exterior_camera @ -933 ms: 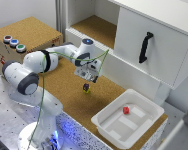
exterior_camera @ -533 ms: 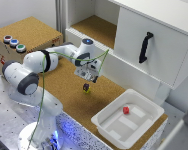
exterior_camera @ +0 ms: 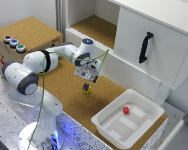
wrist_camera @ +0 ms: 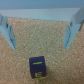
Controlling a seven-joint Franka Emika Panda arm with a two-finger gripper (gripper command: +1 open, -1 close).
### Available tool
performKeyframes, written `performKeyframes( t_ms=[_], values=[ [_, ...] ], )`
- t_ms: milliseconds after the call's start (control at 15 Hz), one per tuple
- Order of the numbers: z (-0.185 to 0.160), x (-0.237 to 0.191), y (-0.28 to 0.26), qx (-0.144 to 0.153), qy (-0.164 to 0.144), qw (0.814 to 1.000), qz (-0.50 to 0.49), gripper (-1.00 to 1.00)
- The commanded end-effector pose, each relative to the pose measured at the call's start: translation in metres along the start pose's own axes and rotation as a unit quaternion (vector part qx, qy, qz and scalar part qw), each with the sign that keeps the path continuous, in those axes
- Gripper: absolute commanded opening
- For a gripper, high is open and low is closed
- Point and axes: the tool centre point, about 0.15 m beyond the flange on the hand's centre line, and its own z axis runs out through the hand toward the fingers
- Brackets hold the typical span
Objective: Collapse the stacked blocks
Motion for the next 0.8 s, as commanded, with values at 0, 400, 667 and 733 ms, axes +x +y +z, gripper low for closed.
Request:
performKeyframes(
  t_ms=[0, 400, 667, 733],
  values=[
    [0.000, 0.003, 0.020, 0.007, -0.007, 1.000, -0.016, 1.00],
    [0.019, -0.014, 0.073, 0.017, -0.019, 0.998, -0.054, 1.00],
    [0.047, -0.012, 0.089, 0.016, -0.022, 0.997, -0.076, 1.00],
    [0.052, -0.009, 0.088, 0.014, -0.019, 0.997, -0.075, -1.00]
  ],
)
